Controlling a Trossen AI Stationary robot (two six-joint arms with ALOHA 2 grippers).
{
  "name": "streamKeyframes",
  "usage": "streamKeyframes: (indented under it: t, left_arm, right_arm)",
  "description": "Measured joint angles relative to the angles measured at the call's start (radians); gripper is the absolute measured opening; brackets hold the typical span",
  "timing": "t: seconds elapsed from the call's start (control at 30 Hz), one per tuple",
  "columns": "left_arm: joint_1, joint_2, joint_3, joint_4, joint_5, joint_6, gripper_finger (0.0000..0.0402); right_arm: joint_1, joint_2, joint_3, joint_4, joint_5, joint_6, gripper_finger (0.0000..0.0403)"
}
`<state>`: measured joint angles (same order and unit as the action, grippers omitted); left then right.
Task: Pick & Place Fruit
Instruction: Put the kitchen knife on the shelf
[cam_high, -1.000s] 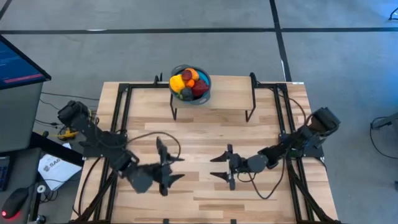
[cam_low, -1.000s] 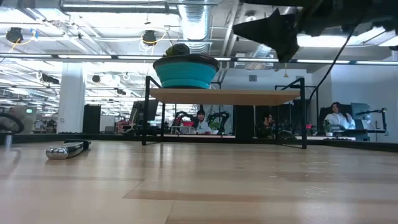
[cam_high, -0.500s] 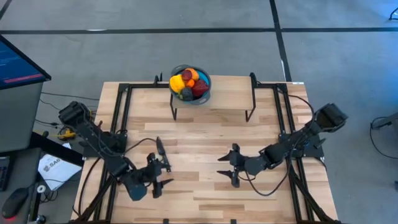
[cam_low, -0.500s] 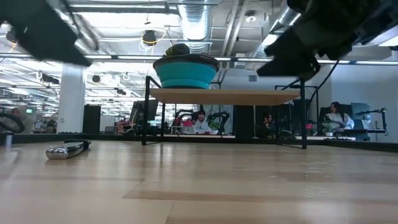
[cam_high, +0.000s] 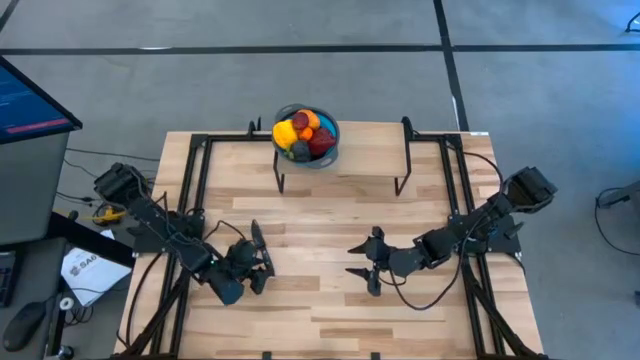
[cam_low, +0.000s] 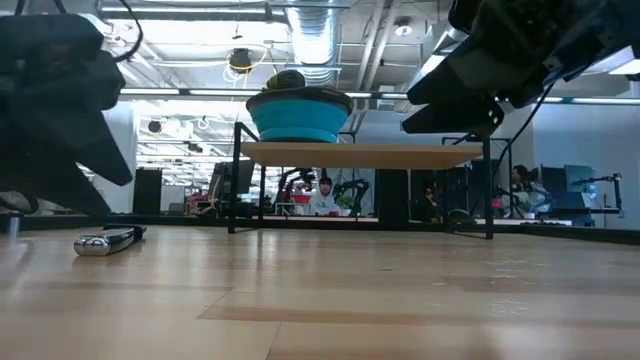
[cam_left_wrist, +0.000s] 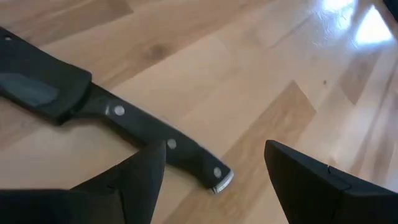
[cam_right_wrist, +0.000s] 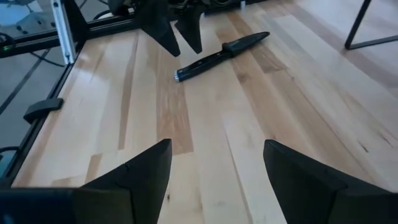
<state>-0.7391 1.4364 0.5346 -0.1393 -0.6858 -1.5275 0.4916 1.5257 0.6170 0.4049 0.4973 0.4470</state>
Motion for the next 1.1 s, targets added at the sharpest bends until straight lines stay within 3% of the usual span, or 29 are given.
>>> streamKeyframes:
  t: [0.33,0.6,0.77,0.9,1.1]
  left_arm:
    - [0.055,0.001,0.01,-0.001,0.067,0.004,0.0223]
    - [0.038,-0.004,0.057,0.0,0.221,0.04,0.0181]
    - [0.052,-0.004,0.034,0.008,0.197,0.055,0.0166]
    - [0.09,-0.003,0.027,0.012,0.219,0.054,0.0183]
    - [0.118,-0.003,0.024,0.004,0.327,0.032,0.0263]
  right_arm:
    - [-0.018,0.0,0.0,0.001,0.0,0.025,0.0248]
    - [-0.015,0.0,0.0,0.001,0.0,0.025,0.0248]
    - [-0.016,0.0,0.0,0.014,0.0,0.025,0.0248]
    - [-0.016,0.0,0.0,0.021,0.0,0.024,0.0248]
    - [-0.016,0.0,0.0,0.023,0.001,0.017,0.0248]
